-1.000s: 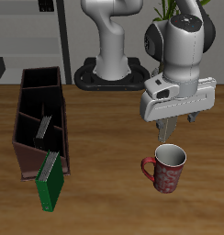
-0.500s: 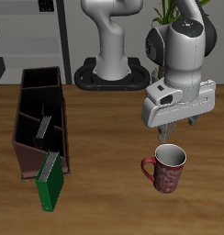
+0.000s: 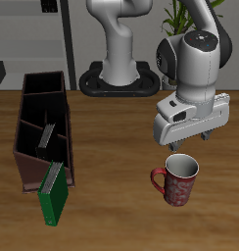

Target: Place the black book into the right desk caddy's left compartment and place the red mug into the right desk caddy's right compartment

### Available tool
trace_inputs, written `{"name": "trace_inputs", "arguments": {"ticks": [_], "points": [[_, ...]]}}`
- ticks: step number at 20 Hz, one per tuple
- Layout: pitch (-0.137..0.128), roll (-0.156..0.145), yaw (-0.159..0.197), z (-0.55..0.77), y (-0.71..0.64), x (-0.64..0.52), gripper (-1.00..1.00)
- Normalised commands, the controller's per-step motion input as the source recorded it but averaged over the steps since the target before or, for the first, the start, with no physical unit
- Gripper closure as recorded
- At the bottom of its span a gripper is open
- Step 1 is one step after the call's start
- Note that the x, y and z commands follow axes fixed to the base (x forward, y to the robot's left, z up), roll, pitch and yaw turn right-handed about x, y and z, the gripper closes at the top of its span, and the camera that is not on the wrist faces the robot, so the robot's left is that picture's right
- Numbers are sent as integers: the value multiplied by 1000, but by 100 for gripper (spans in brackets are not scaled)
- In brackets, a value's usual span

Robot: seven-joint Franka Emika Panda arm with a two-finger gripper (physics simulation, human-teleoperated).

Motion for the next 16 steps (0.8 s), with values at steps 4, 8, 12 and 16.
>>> {"name": "trace_inputs", "arguments": {"ticks": [4, 8, 12, 16], "points": [[11, 7, 36, -148, 70, -30, -100], [22, 21, 37, -153, 176, -91, -100], [26, 0, 38, -139, 70, -5, -100], [12, -4, 42, -135, -45, 26, -100]]}}
